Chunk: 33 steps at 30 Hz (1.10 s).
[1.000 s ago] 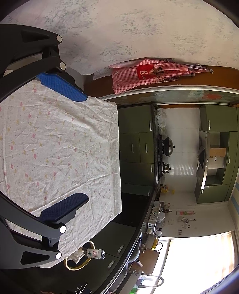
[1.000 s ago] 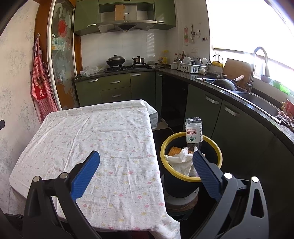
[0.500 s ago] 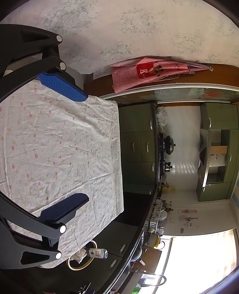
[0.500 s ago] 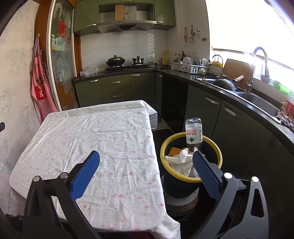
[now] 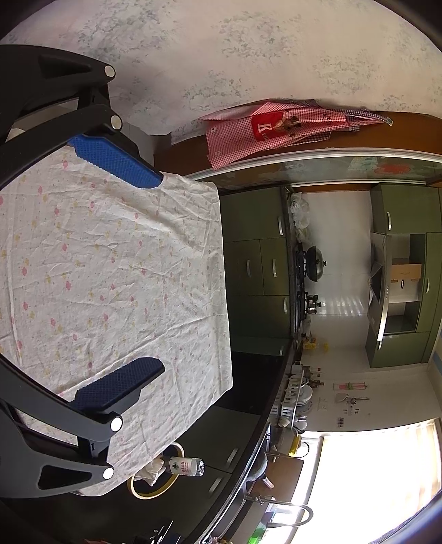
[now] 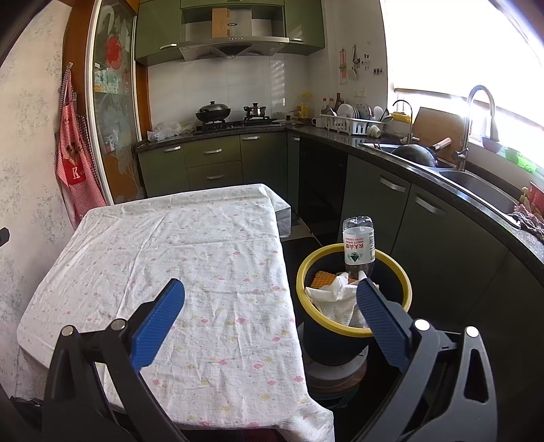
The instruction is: Collect trash
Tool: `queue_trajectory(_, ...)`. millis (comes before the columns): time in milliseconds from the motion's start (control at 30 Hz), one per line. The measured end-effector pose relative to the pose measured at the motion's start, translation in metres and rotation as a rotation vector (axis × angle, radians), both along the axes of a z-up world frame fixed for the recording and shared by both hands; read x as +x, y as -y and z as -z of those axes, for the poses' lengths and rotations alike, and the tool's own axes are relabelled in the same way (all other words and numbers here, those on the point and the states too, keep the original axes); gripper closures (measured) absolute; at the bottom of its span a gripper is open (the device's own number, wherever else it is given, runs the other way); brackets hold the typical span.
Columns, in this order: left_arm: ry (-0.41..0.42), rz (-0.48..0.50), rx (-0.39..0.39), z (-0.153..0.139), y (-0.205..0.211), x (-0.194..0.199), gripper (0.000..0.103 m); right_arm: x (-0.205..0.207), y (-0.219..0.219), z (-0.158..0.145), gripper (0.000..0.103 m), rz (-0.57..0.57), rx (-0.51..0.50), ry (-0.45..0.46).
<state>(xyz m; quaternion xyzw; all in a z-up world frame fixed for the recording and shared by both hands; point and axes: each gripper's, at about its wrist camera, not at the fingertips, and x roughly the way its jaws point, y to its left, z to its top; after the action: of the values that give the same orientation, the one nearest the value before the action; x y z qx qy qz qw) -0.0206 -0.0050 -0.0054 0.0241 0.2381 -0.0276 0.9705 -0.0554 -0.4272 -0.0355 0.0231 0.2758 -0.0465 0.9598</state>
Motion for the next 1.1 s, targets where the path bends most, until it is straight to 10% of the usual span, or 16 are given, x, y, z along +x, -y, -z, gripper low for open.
queue_trajectory(1100, -0.008, 0.014, 0.006, 0.0032, 0.004, 0.0014, 0.005, 0.0008, 0.0022, 0.0008, 0.007, 0.003, 0.001, -0.002)
